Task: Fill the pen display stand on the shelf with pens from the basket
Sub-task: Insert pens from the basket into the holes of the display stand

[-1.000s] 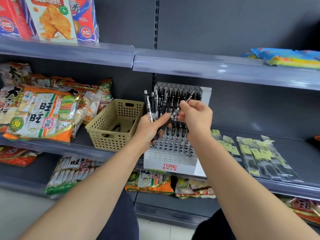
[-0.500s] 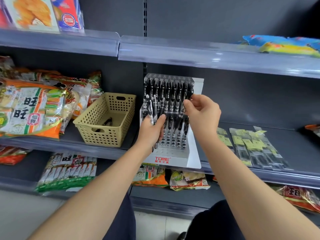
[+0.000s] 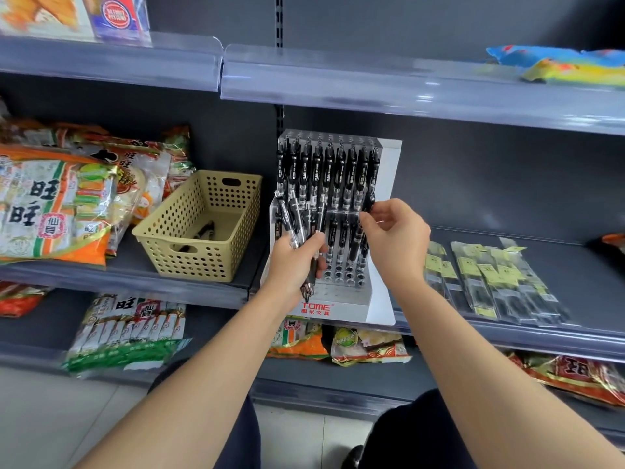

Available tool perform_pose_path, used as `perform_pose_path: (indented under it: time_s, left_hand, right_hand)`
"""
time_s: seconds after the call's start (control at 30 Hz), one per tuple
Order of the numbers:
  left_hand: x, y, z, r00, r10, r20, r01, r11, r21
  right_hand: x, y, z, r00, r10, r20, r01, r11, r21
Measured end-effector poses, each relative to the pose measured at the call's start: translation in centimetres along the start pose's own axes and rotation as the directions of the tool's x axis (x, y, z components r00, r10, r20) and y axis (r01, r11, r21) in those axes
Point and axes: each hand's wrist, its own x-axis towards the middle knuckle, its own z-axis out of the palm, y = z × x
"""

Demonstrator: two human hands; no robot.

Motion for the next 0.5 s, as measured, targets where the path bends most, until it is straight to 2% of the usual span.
perform_pose_path:
  time_s: [0.3, 0.5]
  left_hand:
    - [-0.1, -0.4, -0.2, 0.998, 0.052, 0.033, -0.052, 0.999, 0.004]
    - [0.2, -0.4, -0.2, 0.998, 0.064, 0.019, -0.065, 0.998, 0.025]
  right_hand:
    - [-0.5, 1.0, 1.1, 1.000, -0.001, 0.009, 0.002, 0.993, -0.114]
    - [-0.5, 1.5, 1.5, 0.996, 0.054, 0.065, -0.034, 0.963, -0.268]
